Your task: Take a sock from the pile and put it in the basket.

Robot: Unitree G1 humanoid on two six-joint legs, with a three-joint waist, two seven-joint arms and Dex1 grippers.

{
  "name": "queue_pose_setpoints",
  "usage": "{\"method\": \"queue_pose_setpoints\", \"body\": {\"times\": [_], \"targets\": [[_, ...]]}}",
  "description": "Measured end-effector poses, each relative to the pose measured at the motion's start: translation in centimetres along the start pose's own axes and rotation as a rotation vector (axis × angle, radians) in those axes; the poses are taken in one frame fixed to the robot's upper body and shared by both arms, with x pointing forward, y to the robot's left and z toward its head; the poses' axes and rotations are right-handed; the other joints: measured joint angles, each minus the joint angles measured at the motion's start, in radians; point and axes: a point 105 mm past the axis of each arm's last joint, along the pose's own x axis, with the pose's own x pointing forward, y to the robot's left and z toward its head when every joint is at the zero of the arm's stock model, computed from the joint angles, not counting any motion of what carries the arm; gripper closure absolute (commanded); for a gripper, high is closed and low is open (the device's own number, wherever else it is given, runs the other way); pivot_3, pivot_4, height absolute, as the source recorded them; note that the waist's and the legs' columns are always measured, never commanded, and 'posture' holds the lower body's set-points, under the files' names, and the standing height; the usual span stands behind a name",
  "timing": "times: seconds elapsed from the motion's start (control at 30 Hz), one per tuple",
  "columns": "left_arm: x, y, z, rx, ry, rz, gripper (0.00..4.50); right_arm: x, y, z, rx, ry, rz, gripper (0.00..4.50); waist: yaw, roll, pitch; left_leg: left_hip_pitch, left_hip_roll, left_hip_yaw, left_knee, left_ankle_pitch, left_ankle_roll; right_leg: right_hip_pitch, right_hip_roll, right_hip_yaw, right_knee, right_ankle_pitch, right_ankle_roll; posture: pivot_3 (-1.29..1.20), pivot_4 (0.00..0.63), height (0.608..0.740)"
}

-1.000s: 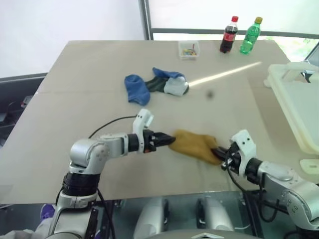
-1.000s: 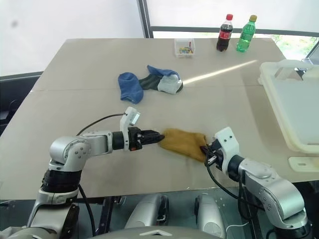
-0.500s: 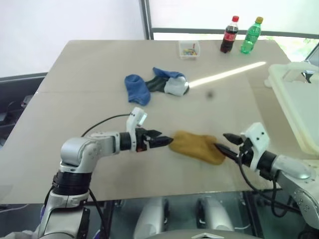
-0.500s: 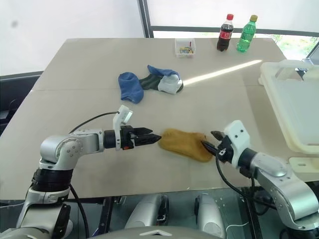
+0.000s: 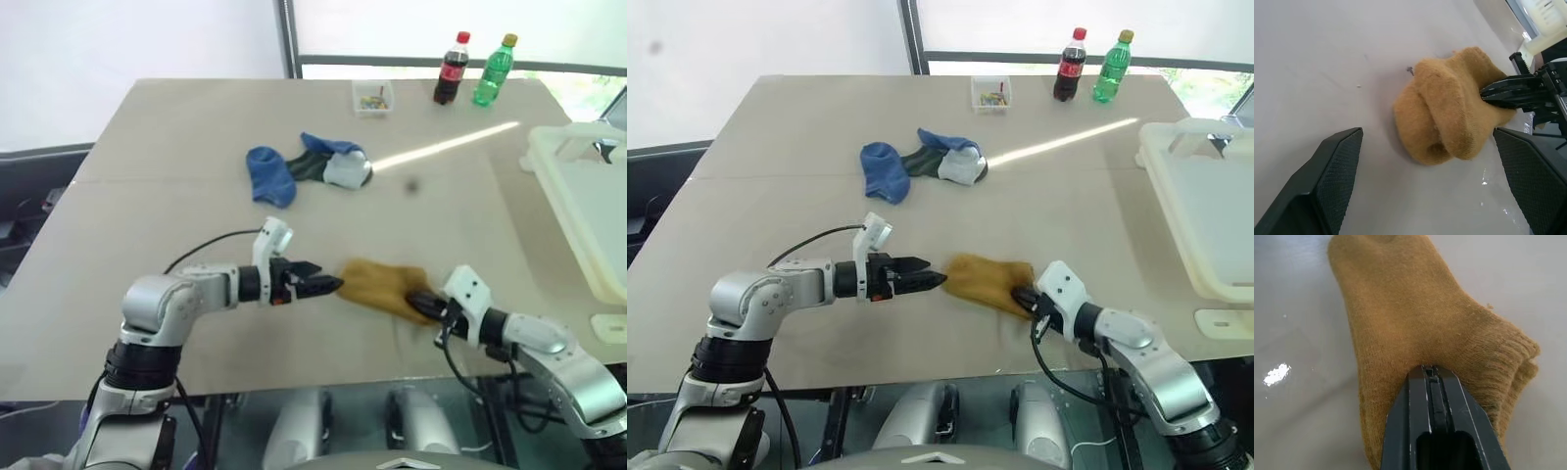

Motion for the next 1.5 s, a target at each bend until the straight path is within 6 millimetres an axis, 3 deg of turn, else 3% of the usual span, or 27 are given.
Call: {"method": "queue_pose_setpoints", "body": {"times": [0.47,0.7,0.93,1.23,1.5], "targets": [[2.9,-3.5,-0.3,-0.12,0.075,-0.223,0.0,0.1,0.1,0.0,-0.028,-0.012,0.012,4.44,0.0,-0.002,-0.002,0.0,0.0,-0.001,0.0,0.0,0.0,0.001,0.0,-0.001,0.0,0.0,0.0,0.0,0.15,0.732],[3.4,-4.6,1.9,-0.062,-0.01,-0.31,0.0,-0.3,0.6,-0.1,-0.029,-0.008,-0.002,4.44,0.001,-0.002,-0.002,-0.001,0.0,-0.001,0.0,0.001,-0.001,0.001,0.0,-0.001,-0.001,0.0,0.0,0.0,0.15,0.732],[3.2,-4.8,2.9,-0.041,-0.035,-0.35,0.0,-0.5,0.8,-0.3,-0.058,0.009,-0.021,4.44,0.002,-0.002,-0.002,-0.001,0.0,-0.001,0.0,0.001,-0.001,0.001,0.0,-0.001,-0.001,0.0,0.0,0.0,0.15,0.732],[4.4,-6.9,3.5,-0.001,-0.051,-0.508,0.0,-0.4,1.1,-0.3,-0.109,0.018,-0.04,4.44,0.001,-0.002,-0.002,-0.001,0.0,-0.001,0.0,0.001,-0.001,0.001,0.0,-0.001,-0.002,0.0,0.0,0.0,0.15,0.732],[5.8,-7.7,3.6,0.009,-0.09,-0.582,0.0,-0.4,1.3,-0.3,-0.155,0.033,-0.054,4.44,0.001,-0.002,-0.002,-0.001,0.0,-0.001,0.0,0.0,0.0,0.001,0.0,-0.001,-0.002,0.0,0.0,0.0,0.15,0.732]]}}
